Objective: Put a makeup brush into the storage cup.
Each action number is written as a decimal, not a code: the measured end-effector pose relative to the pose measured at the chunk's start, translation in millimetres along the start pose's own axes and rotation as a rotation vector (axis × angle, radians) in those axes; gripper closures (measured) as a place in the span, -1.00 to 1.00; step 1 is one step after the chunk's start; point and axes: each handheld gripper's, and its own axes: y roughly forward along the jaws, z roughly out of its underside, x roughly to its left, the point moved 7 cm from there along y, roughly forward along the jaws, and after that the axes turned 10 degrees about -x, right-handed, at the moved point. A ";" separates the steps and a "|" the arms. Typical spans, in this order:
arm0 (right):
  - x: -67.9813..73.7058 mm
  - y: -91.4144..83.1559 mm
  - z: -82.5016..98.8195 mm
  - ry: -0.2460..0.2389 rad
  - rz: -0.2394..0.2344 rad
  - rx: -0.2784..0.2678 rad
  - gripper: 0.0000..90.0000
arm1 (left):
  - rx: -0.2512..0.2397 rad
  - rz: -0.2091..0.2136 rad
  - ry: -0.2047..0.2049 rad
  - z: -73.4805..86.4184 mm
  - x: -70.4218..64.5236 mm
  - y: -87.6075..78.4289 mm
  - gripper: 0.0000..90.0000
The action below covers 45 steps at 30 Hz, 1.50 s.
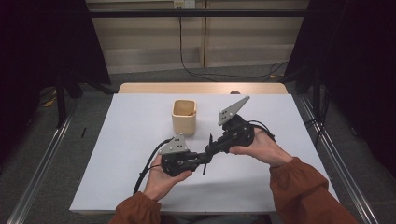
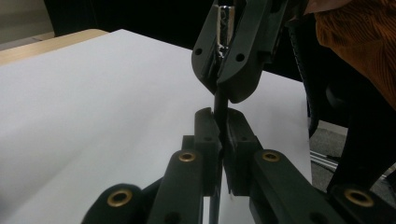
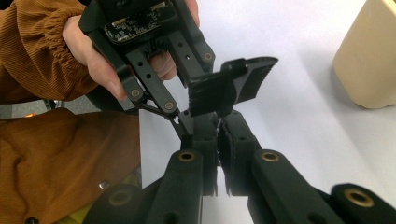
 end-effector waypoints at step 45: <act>-10.8 -24.7 19.0 0.048 0.102 -0.301 -0.44 | -0.049 -0.059 -0.016 -10.6 12.9 -17.3 0.90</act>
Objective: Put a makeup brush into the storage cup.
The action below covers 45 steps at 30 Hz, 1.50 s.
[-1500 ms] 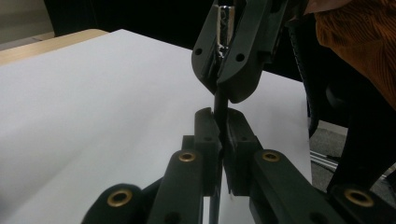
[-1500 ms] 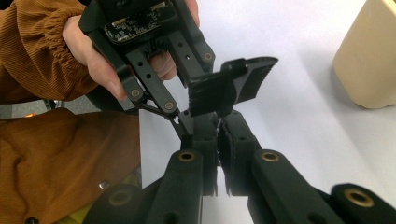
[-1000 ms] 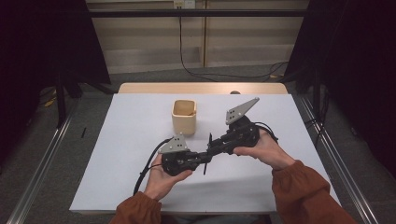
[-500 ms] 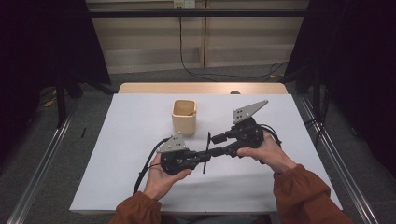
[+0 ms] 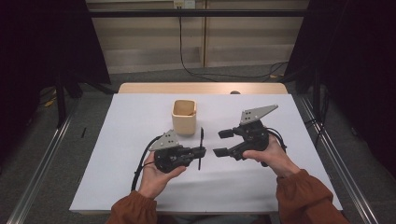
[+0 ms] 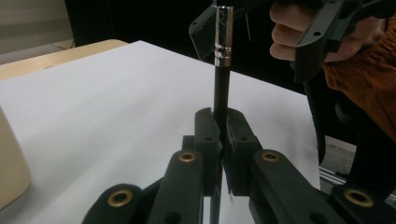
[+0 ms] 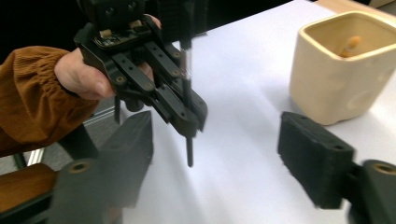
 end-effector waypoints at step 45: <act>-11.3 -49.0 43.2 0.001 0.273 -0.178 -0.94 | -0.078 -0.099 0.008 -41.5 34.6 -43.4 0.90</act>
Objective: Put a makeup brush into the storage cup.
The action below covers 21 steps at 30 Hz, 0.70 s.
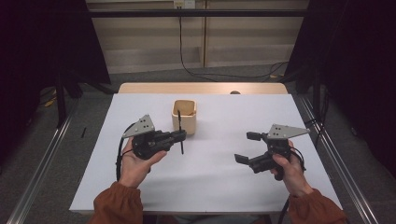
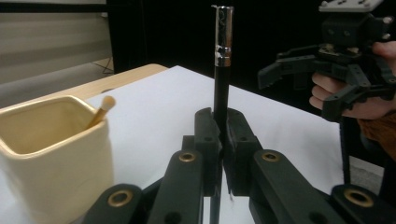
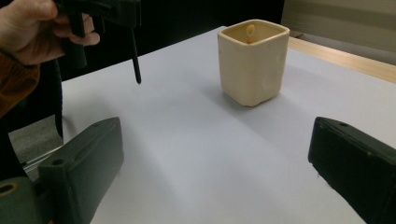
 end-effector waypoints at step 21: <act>-16.1 -43.4 18.6 -0.006 0.201 -0.087 -0.97 | -0.044 -0.108 0.027 -32.9 25.4 -25.9 0.90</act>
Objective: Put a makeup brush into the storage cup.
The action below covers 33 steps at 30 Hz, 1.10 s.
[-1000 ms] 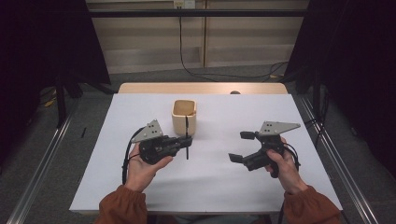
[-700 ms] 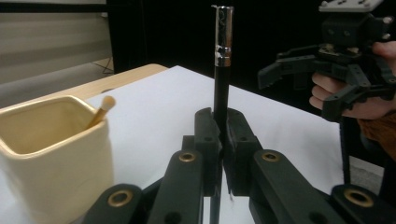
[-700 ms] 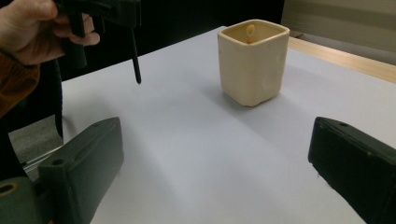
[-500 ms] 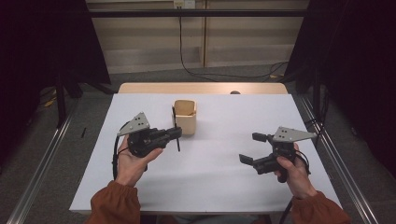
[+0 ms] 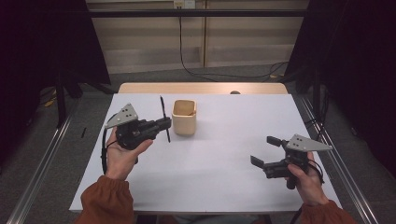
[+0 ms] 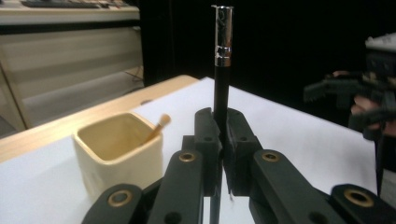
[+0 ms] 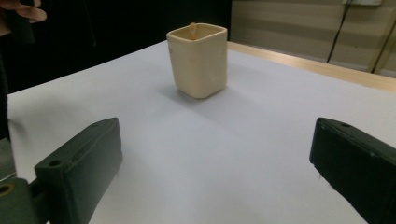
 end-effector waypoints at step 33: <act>-21.8 -27.9 35.2 0.010 0.175 -0.037 -0.95 | -0.003 -0.034 0.036 -11.7 29.6 22.5 0.90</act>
